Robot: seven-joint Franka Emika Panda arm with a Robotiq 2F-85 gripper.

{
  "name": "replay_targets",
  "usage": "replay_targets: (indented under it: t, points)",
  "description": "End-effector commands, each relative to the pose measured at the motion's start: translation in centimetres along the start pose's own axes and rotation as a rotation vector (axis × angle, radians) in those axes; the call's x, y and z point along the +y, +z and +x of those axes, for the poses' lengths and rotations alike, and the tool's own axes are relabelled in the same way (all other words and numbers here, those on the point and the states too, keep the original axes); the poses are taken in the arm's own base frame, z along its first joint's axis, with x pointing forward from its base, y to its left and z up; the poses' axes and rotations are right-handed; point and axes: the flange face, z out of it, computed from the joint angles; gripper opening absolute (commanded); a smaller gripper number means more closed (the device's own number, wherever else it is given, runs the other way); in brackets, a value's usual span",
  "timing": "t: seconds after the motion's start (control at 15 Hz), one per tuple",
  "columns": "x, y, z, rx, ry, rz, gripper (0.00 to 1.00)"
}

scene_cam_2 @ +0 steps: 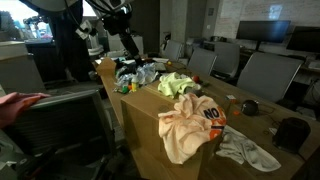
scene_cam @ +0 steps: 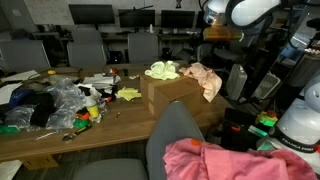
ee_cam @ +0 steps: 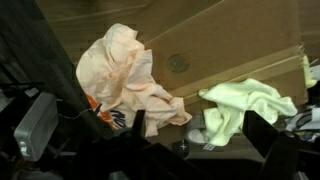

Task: Move the two shirts and the yellow towel from the top of the box to the backrest of the chair

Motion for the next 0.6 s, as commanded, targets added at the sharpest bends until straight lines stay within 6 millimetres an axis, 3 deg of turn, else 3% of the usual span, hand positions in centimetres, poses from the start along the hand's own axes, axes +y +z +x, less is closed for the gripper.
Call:
replay_targets:
  t: [0.0,0.33,0.53]
  points:
    - [0.2,2.9,1.9,0.078,0.143,-0.1,1.0]
    - [1.0,6.9,2.7,0.141,0.332,-0.303,1.0]
    - [0.1,8.8,2.7,0.102,0.359,-0.333,1.0]
